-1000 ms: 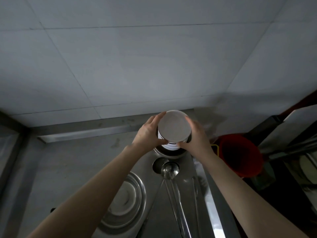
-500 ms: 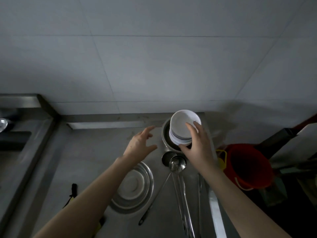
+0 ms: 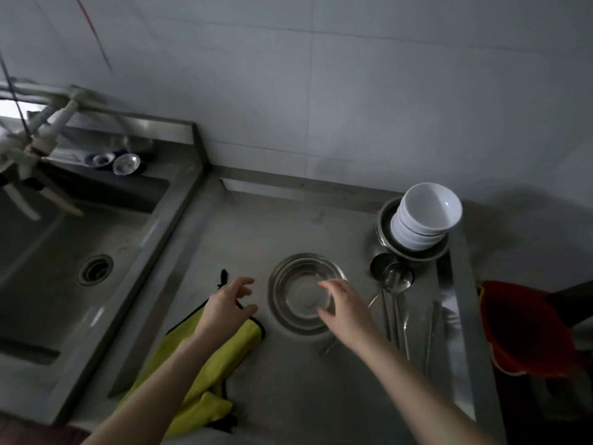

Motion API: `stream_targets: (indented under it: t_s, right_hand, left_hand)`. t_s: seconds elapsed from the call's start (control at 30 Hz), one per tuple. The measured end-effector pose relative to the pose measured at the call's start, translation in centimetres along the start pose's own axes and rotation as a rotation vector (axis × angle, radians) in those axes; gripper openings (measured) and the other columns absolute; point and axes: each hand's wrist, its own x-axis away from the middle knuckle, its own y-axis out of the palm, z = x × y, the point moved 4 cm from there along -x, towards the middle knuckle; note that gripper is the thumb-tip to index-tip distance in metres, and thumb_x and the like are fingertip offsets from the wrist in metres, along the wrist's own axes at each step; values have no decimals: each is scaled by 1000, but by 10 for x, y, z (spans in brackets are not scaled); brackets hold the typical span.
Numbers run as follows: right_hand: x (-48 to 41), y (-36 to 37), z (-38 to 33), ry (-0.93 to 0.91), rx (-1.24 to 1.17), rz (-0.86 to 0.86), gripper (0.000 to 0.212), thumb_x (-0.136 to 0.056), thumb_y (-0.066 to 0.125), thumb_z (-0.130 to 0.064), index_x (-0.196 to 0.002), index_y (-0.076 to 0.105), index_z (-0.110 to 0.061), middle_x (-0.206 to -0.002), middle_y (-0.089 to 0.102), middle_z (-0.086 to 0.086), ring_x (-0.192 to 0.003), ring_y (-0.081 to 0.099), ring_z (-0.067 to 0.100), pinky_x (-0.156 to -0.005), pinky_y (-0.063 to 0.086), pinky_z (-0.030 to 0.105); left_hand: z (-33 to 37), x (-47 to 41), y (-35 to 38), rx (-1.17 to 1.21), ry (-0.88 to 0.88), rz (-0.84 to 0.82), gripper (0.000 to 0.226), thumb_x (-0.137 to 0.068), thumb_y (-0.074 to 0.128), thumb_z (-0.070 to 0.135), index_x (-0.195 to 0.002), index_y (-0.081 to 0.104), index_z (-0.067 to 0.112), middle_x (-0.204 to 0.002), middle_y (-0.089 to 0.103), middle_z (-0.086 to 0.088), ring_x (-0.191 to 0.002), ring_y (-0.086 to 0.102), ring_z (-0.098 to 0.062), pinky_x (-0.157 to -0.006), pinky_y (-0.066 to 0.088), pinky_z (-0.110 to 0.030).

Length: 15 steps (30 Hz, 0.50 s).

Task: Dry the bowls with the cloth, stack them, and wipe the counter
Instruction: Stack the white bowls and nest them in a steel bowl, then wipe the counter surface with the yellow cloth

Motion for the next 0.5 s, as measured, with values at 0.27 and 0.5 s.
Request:
stream_targets:
  t_s: [0.27,0.5]
  right_hand:
    - [29,99,-78,28,20,-302,68,-83,69,-38,-142,39,-21,-138,44,5,-128,41,21,-105,32,27]
    - [51,184,-127,7,308,-486,83,-82,62,-54,-150,21,-31,-158,15,3,-145,11,27,-116,14,47]
  left_hand:
    - [-95,40,-29,-289,-109,-193,87,-68,84,39,-142,39,32,-141,40,-1,-130,39,-23,-102,40,-35]
    - [-154,71,-21,-427,-88,-385,102,-66,83,46,-149,24,37,-154,15,-4,-143,19,-29,-105,43,-46]
